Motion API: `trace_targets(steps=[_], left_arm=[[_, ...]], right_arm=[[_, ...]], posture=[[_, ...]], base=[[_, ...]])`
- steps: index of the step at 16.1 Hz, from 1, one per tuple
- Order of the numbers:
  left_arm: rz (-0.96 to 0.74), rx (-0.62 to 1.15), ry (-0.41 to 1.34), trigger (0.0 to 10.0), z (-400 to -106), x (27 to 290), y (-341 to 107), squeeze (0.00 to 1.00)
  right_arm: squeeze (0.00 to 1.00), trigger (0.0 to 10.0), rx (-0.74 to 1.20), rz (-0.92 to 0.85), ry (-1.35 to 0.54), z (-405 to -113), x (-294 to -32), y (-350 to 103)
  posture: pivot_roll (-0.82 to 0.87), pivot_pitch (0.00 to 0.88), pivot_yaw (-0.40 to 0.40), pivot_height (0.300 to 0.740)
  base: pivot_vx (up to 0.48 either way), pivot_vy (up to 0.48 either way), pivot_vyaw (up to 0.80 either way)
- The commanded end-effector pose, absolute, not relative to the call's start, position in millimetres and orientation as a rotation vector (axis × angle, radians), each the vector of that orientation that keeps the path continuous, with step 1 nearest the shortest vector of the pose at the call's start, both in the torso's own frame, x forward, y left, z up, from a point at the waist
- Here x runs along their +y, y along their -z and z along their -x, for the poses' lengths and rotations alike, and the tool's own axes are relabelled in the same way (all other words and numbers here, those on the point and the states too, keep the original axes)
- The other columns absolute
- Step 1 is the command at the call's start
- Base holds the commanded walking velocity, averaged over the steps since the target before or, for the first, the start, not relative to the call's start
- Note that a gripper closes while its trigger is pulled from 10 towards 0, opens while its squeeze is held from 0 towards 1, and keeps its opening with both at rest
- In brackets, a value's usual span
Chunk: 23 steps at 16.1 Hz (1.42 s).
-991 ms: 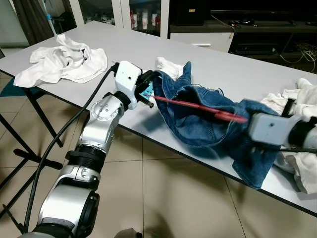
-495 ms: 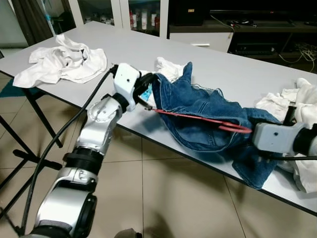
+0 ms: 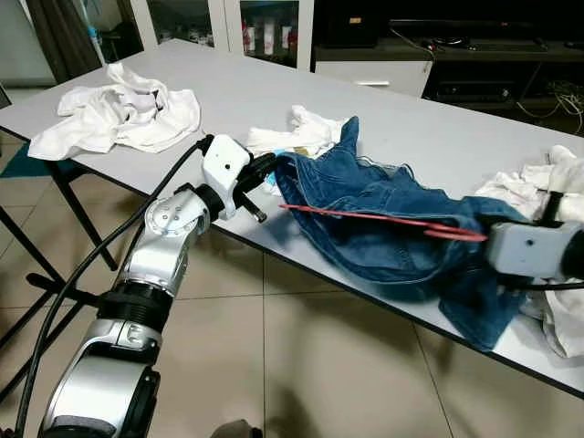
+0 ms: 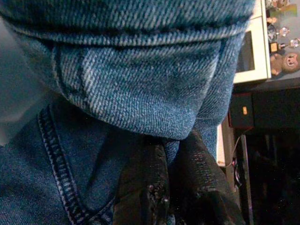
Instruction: Hang hanger
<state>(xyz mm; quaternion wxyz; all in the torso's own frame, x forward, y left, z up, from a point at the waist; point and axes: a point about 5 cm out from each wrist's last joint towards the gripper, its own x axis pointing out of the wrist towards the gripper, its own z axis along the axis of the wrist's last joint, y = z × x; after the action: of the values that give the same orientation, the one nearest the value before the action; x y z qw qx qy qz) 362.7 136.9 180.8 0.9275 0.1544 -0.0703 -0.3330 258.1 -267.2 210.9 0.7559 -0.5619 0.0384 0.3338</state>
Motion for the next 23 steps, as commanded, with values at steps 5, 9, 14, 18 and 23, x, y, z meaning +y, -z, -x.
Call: trace_targets(steps=[5, 9, 14, 18, 23], left_arm=[[-0.327, -0.175, 0.692, 10.0, -361.6, 134.5, -186.7, 0.0], [-0.315, -0.174, 0.696, 10.0, -359.3, 130.9, -184.0, 0.0], [-0.31, -0.174, 0.7, 10.0, -358.5, 128.8, -184.3, 0.0], [-0.309, -0.184, 0.708, 10.0, -357.6, 124.6, -185.9, 0.0], [-0.308, -0.185, 0.708, 10.0, -357.6, 123.3, -185.6, 0.0]], right_arm=[[0.0, 10.0, 0.164, 1.454, -0.711, -258.9, -281.9, -218.6], [0.0, 10.0, 0.078, 1.357, -0.609, -268.8, -275.7, -232.7], [0.0, 10.0, 0.136, 1.426, -0.62, -267.3, -283.3, -222.7], [0.0, 10.0, 0.144, 1.495, -0.612, -270.0, -269.8, -220.3], [0.0, 10.0, 0.112, 1.437, -0.573, -275.8, -260.4, -216.1]], posture=[[0.0, 0.0, 0.017, 0.723], [0.0, 0.0, 0.015, 0.723], [0.0, 0.0, 0.016, 0.723], [0.0, 0.0, 0.016, 0.723], [0.0, 0.0, 0.013, 0.723]], base=[[0.0, 0.0, 0.0], [0.0, 0.0, 0.0], [0.0, 0.0, 0.0], [0.0, 0.0, 0.0], [0.0, 0.0, 0.0]])
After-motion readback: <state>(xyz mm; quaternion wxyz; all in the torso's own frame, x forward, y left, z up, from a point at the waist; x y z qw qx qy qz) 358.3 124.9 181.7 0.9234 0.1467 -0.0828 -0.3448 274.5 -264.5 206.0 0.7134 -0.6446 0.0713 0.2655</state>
